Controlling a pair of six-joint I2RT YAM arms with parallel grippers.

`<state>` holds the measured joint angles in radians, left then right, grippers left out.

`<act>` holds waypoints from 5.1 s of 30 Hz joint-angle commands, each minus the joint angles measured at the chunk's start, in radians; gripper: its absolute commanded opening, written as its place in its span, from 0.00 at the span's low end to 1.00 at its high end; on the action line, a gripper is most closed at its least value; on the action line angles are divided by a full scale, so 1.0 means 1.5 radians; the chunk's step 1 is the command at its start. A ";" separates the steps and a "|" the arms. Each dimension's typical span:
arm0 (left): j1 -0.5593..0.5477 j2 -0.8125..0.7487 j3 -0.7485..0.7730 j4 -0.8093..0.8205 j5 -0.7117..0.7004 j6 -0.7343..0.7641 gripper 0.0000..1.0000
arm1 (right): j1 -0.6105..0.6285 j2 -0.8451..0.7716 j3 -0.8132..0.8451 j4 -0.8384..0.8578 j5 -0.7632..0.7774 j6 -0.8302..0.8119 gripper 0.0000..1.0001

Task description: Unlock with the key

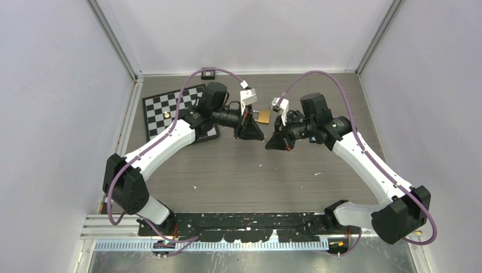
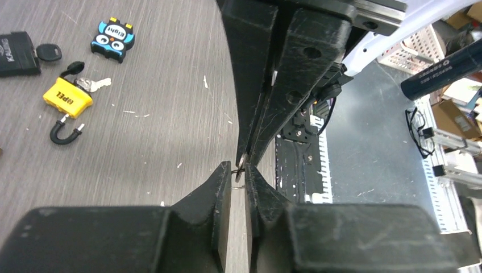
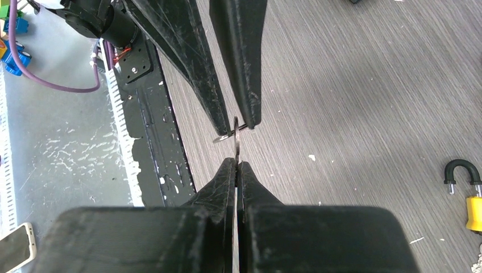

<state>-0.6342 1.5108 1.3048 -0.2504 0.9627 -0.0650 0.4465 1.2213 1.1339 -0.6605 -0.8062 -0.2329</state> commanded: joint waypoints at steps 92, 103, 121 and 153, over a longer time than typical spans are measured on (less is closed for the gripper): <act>-0.022 0.095 0.149 -0.198 0.034 0.085 0.07 | 0.005 0.011 0.005 -0.011 0.005 -0.044 0.01; -0.021 0.086 0.134 -0.203 0.046 0.078 0.00 | 0.005 -0.005 -0.009 0.023 0.048 -0.020 0.00; 0.131 -0.068 0.013 -0.119 -0.010 -0.022 0.00 | -0.022 -0.007 0.004 0.075 0.197 0.023 0.66; 0.155 -0.242 -0.063 -0.265 -0.097 0.094 0.00 | -0.086 0.700 0.572 0.028 0.350 0.040 0.87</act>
<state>-0.4034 1.1786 1.2156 -0.6777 0.8261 0.0650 0.3241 2.2368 1.9099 -0.5724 -0.2340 -0.2016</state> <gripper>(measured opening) 0.022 0.870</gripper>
